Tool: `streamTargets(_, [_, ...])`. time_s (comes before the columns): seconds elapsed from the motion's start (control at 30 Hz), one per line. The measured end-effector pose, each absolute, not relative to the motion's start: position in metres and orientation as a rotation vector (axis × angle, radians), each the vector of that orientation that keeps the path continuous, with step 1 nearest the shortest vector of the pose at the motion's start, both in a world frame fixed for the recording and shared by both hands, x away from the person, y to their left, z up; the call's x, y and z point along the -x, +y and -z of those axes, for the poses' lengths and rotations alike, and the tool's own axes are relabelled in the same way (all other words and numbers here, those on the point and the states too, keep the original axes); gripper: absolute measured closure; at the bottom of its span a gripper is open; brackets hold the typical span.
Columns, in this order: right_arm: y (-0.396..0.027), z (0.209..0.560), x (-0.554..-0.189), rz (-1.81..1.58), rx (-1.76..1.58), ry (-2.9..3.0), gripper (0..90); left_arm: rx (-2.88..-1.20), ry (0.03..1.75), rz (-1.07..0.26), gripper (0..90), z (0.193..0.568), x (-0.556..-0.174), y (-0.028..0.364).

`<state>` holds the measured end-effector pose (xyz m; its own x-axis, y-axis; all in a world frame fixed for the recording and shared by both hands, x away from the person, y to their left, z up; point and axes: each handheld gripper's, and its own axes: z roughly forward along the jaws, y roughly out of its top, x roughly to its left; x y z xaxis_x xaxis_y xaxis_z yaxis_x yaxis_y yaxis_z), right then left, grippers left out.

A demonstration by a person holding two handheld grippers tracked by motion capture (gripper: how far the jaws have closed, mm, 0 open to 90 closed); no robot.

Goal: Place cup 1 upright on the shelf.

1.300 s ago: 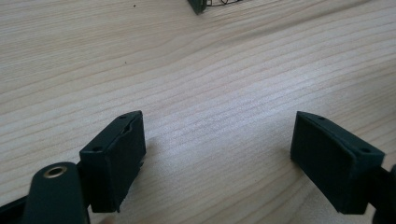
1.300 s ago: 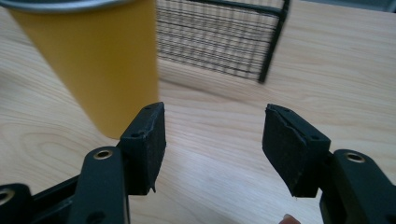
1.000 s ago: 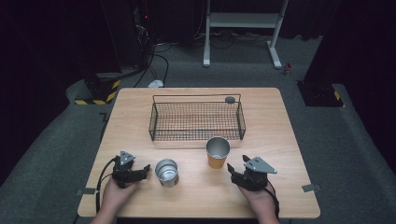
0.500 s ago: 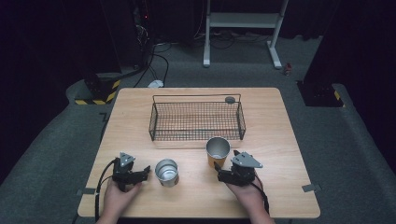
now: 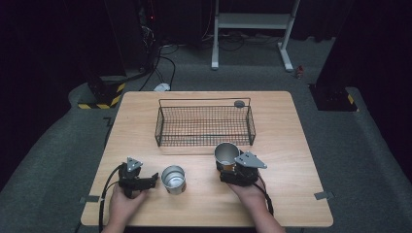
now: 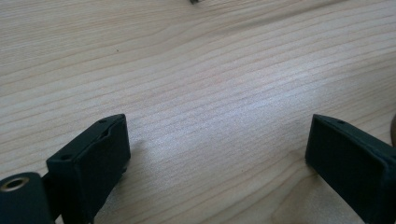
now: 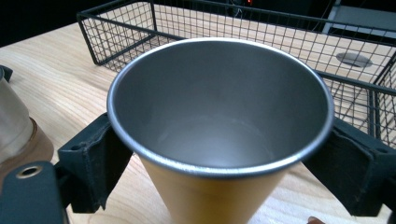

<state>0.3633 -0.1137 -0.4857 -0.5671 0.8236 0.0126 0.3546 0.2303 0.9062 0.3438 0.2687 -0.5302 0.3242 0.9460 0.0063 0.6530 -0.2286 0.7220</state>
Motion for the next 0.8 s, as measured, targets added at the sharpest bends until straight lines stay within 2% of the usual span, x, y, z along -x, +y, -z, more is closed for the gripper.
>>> streamTargets(0.8, [-0.1115,0.4839,-0.3636,-1.304,-1.038,2.018,13.6,-1.97,1.397,-0.6,7.4,0.5303,-0.3443,0.2679])
